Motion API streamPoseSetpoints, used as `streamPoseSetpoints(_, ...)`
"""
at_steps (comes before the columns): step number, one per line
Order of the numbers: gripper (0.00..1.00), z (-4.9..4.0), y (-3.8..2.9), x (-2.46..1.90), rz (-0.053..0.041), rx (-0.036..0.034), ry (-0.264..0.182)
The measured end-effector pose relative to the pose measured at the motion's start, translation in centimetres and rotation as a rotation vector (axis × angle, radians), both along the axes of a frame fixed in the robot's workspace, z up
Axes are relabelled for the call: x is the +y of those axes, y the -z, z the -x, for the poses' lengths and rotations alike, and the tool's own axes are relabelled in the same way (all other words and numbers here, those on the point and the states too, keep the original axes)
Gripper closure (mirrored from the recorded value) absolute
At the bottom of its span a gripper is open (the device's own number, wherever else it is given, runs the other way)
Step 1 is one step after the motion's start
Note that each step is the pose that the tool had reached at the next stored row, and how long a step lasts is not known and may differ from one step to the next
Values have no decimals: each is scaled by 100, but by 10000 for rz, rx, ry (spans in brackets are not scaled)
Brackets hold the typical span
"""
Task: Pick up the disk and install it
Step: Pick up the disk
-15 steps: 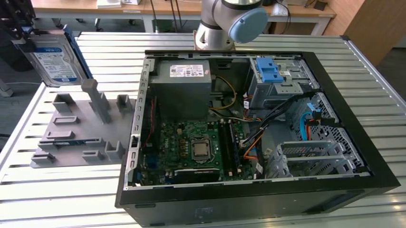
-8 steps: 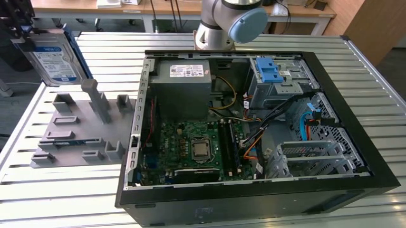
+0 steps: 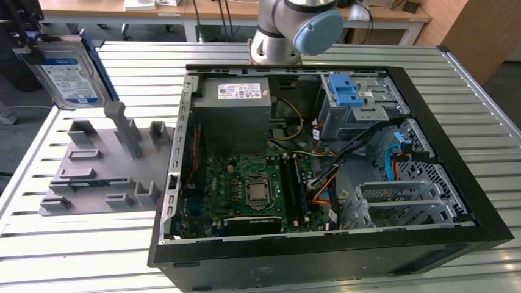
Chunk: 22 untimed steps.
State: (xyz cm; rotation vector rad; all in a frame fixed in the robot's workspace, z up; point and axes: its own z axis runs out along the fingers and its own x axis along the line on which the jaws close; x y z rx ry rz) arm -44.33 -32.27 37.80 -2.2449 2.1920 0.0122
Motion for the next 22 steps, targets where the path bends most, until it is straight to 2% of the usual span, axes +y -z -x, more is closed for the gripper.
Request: streamPoseSetpoints(22,64,0,-90,0,0,0,0)
